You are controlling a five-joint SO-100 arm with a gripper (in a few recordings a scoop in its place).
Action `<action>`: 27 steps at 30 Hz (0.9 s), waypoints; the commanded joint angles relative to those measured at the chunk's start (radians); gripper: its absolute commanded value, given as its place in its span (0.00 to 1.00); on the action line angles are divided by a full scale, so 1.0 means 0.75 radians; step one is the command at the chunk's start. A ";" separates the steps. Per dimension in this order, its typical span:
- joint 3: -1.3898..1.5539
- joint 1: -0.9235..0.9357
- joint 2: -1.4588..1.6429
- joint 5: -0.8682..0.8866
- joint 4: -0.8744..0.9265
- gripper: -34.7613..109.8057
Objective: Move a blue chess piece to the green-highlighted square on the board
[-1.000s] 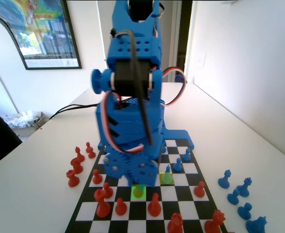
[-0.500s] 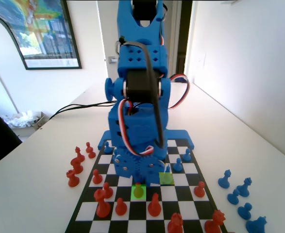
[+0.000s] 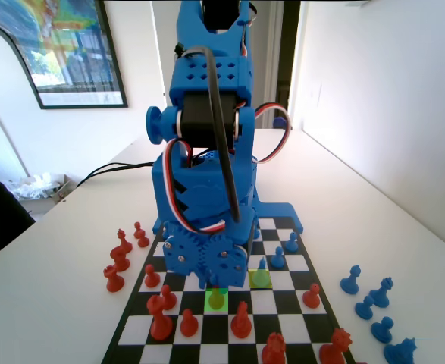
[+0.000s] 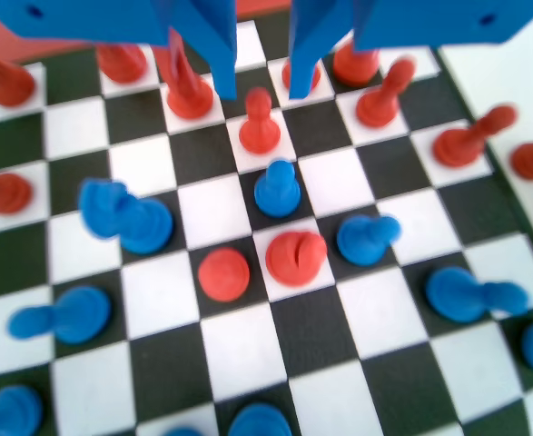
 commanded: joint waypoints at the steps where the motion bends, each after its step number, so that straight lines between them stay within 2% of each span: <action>1: -0.063 0.018 0.092 -0.025 0.010 0.30; 27: 0.117 0.022 0.074 -0.080 -0.129 0.29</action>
